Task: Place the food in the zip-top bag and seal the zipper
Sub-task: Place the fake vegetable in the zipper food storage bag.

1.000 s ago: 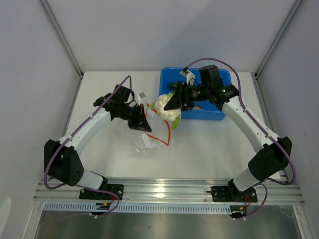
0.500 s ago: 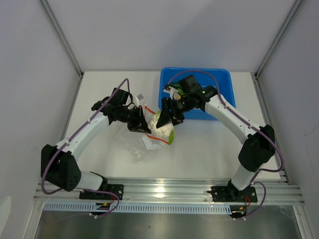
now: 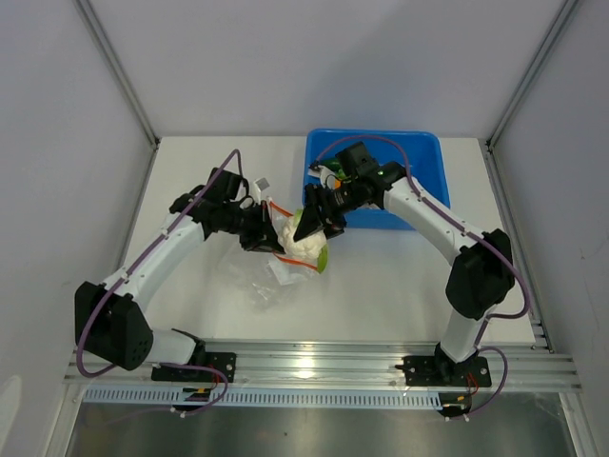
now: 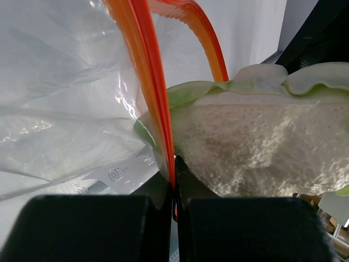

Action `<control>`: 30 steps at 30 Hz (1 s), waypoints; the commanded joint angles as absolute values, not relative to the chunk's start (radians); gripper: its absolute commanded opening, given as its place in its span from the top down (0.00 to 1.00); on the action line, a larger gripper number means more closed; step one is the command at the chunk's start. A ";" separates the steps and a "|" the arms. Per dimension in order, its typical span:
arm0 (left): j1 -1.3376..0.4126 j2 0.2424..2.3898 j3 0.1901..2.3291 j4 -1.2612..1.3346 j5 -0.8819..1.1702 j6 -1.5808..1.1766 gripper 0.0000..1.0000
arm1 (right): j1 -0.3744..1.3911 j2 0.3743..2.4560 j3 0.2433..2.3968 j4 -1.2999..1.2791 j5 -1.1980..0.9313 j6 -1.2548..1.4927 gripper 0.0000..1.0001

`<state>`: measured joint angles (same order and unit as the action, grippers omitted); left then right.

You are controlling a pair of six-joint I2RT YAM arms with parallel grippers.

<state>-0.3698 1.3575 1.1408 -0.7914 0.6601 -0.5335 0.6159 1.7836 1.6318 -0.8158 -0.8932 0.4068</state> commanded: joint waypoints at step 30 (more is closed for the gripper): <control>-0.439 1.195 1.193 -0.851 0.624 -0.637 0.99 | 0.598 1.879 1.604 -0.732 -0.838 0.414 0.77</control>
<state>-0.4313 1.2182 1.1561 -0.8425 0.6125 -0.6128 0.5945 1.8893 1.5837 -0.7429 -0.8619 0.4454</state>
